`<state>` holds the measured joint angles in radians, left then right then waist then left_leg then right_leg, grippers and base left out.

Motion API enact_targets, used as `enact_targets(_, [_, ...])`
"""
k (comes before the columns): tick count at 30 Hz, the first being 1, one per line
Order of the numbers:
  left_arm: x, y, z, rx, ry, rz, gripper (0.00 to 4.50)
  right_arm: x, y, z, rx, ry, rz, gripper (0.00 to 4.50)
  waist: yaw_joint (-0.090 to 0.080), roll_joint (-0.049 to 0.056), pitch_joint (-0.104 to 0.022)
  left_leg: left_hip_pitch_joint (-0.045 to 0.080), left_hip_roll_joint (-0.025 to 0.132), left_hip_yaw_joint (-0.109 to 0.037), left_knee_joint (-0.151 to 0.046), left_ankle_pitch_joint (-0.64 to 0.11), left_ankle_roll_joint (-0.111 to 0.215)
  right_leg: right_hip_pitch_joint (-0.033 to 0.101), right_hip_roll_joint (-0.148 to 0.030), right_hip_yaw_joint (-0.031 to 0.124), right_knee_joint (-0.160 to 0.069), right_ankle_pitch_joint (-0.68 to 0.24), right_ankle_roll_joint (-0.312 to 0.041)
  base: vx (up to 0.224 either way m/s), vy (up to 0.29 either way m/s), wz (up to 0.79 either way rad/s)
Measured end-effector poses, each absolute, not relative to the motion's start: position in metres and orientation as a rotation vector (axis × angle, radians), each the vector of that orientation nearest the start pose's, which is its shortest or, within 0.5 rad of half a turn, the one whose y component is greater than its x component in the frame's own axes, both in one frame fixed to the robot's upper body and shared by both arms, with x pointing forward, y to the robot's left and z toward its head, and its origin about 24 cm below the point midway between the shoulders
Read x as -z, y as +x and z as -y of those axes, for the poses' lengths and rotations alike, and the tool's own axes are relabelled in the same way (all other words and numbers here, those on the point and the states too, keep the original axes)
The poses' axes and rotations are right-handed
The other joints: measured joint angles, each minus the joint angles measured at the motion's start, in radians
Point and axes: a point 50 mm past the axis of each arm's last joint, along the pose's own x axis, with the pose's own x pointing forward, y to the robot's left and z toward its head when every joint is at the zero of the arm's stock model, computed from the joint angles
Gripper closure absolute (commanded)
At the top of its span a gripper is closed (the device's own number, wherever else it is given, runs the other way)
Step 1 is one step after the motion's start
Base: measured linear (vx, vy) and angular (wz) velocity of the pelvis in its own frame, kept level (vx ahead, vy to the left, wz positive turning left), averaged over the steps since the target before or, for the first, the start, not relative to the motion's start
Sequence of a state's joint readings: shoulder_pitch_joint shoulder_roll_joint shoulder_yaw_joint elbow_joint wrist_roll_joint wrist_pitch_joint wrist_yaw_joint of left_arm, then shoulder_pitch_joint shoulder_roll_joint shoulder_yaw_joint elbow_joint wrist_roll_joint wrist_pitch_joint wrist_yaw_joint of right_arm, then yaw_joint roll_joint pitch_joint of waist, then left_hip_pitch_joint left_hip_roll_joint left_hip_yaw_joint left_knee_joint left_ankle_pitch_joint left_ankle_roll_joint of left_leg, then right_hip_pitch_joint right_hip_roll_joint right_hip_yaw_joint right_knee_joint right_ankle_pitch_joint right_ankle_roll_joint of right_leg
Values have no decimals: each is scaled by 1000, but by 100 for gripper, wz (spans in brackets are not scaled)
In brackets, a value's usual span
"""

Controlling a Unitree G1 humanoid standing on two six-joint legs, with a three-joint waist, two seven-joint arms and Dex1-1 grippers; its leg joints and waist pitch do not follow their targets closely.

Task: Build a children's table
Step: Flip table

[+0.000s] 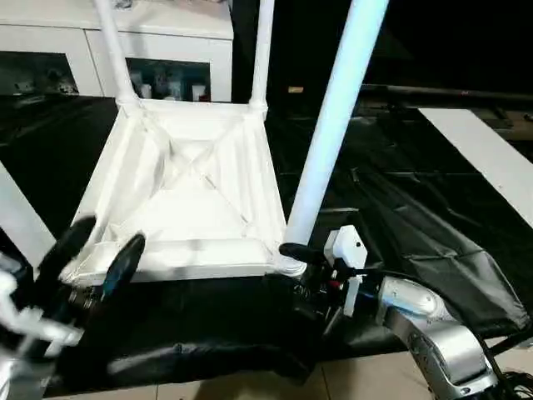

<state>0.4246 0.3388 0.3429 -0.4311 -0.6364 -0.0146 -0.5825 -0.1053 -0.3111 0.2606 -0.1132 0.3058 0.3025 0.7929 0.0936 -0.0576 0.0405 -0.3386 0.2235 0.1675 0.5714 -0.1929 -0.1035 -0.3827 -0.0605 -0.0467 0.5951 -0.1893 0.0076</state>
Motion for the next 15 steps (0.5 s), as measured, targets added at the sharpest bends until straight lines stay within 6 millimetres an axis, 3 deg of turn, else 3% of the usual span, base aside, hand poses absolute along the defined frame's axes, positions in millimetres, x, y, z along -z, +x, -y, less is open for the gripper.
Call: enact_targets(15, [-91, 127, -261, 113, -122, 218, 4, -57, 242, 102, -1009, 60, -161, 147, 2, 5, 3, 6, -1, -2, 0, 0, 0, 0, 1, 5, 0, 0, 1, 0, 0, 0])
